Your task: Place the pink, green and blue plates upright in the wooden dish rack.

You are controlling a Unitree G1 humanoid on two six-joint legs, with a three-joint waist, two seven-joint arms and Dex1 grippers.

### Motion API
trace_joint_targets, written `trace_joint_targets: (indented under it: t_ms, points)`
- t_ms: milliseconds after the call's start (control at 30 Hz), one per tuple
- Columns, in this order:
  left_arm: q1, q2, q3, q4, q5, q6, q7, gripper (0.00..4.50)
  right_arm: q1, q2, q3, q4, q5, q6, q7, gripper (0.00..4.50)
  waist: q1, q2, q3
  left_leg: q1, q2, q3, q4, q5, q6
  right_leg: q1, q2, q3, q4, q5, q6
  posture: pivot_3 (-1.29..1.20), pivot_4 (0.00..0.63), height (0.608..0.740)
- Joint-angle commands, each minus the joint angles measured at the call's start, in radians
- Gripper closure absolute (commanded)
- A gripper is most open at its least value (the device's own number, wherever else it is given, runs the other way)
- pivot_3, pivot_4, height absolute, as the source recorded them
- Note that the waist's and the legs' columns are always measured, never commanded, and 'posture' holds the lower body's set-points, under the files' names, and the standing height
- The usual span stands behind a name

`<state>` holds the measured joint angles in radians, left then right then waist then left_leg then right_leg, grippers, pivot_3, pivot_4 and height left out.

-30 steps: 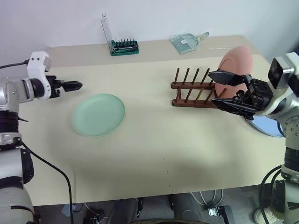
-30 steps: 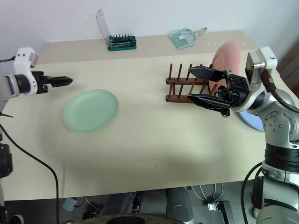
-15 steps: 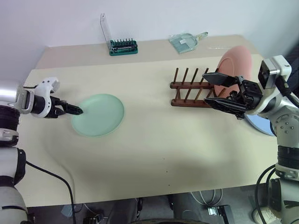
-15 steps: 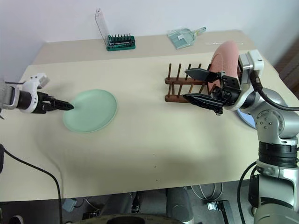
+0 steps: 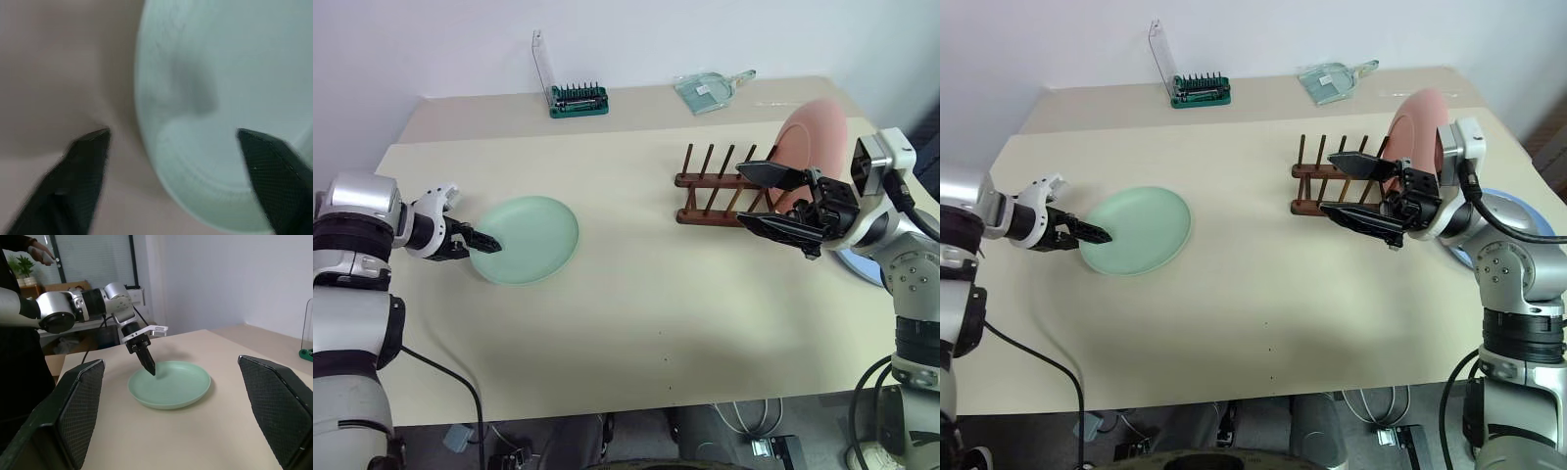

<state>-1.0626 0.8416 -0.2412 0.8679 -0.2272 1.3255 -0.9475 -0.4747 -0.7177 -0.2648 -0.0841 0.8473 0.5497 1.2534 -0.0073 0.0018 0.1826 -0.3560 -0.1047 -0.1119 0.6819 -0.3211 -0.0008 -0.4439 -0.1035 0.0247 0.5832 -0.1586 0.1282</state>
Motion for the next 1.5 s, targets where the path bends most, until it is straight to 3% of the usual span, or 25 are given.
trace_joint_targets:
  t_ms: [33, 167, 300, 467, 600, 700, 833, 1033, 1233, 1433, 1500]
  points:
    - [0.003, -0.041, 0.034, 0.018, -0.004, 0.0, 0.012, 2.39, -0.002, -0.016, -0.036, -0.047, 0.015, -0.019, -0.006, 0.0, 0.001, 0.0, 0.0, 0.0, 0.0, 0.0, 0.0, 0.0, 0.0, 0.0, 0.0, 0.0, 0.0, 0.0, 0.0, 0.0, 0.15, 0.74]
    - [-0.001, -0.046, 0.058, 0.018, -0.001, 0.007, 0.018, 4.46, -0.002, -0.02, -0.037, -0.043, 0.011, -0.02, -0.006, 0.0, 0.001, 0.0, 0.0, -0.001, 0.0, 0.0, 0.001, 0.001, -0.001, 0.0, 0.0, 0.0, 0.0, 0.0, 0.0, 0.0, 0.15, 0.74]
    - [-0.019, -0.05, 0.15, 0.028, -0.012, 0.007, 0.071, 4.46, -0.002, -0.021, -0.034, -0.039, 0.004, -0.023, -0.006, 0.0, -0.004, -0.001, 0.0, -0.001, 0.0, 0.0, 0.001, 0.001, -0.002, -0.001, 0.0, 0.0, 0.0, 0.0, 0.0, 0.0, 0.15, 0.74]
    - [-0.079, -0.143, 0.658, 0.063, -0.195, -0.235, 0.437, 4.46, -0.054, -0.011, 0.045, -0.103, -0.076, -0.052, -0.056, 0.0, -0.003, -0.002, 0.001, -0.001, 0.0, -0.001, 0.001, 0.002, -0.003, -0.001, 0.0, 0.0, 0.0, 0.0, 0.0, 0.0, 0.15, 0.74]
    - [-0.071, -0.267, 0.911, -0.143, -0.343, -0.309, 0.626, 4.46, -0.153, 0.013, 0.2, -0.142, -0.338, -0.255, -0.127, 0.0, -0.004, -0.003, 0.001, -0.007, 0.0, 0.0, 0.001, 0.003, -0.006, -0.008, -0.002, 0.0, 0.001, 0.0, 0.0, 0.0, 0.15, 0.74]
    - [-0.028, -0.456, 1.006, -0.412, -0.434, -0.398, 0.775, 4.46, -0.257, 0.09, 0.317, -0.092, -0.599, -0.506, -0.258, 0.0, -0.004, -0.006, -0.001, -0.018, -0.001, 0.001, 0.003, 0.003, -0.007, -0.022, -0.003, 0.0, 0.011, 0.001, 0.0, 0.0, 0.15, 0.74]
    - [0.017, -0.712, 1.006, -0.693, -0.49, -0.577, 0.927, 4.46, -0.379, 0.14, 0.459, 0.029, -1.05, -0.887, -0.519, 0.0, -0.003, -0.007, 0.0, -0.018, -0.005, 0.005, 0.004, 0.004, -0.006, -0.024, -0.009, -0.003, 0.012, 0.001, 0.0, 0.0, 0.15, 0.74]
    - [0.052, -0.931, 0.835, -0.899, -0.462, -0.753, 1.006, 4.46, -0.529, 0.145, 0.547, 0.234, -1.382, -0.998, -0.772, 0.0, -0.002, -0.011, 0.001, -0.018, -0.004, 0.006, 0.004, 0.004, -0.006, -0.024, -0.009, -0.003, 0.01, 0.001, -0.001, 0.0, 0.15, 0.74]
    - [0.119, -0.986, 0.656, -0.997, -0.391, -0.83, 1.038, 4.46, -0.578, 0.122, 0.574, 0.351, -1.508, -1.054, -0.89, 0.0, -0.006, -0.011, 0.001, -0.017, -0.004, 0.006, 0.003, 0.004, -0.006, -0.022, -0.007, -0.003, 0.009, 0.001, -0.001, 0.0, 0.15, 0.74]
    - [0.17, -1.001, 0.565, -1.046, -0.402, -0.832, 1.054, 4.46, -0.604, 0.135, 0.557, 0.394, -1.512, -1.021, -0.901, 0.0, -0.007, -0.011, 0.001, -0.016, -0.003, 0.006, 0.002, 0.004, -0.006, -0.022, -0.005, -0.002, 0.008, 0.001, -0.002, 0.0, 0.15, 0.74]
    - [0.169, -1.005, 0.551, -1.045, -0.428, -0.816, 1.045, 4.5, -0.606, 0.138, 0.562, 0.414, -1.508, -1.009, -0.891, 0.55, -0.006, -0.011, 0.001, -0.016, -0.003, 0.006, 0.002, 0.004, -0.006, -0.022, -0.005, -0.002, 0.007, 0.001, -0.002, 0.0, 0.15, 0.74]
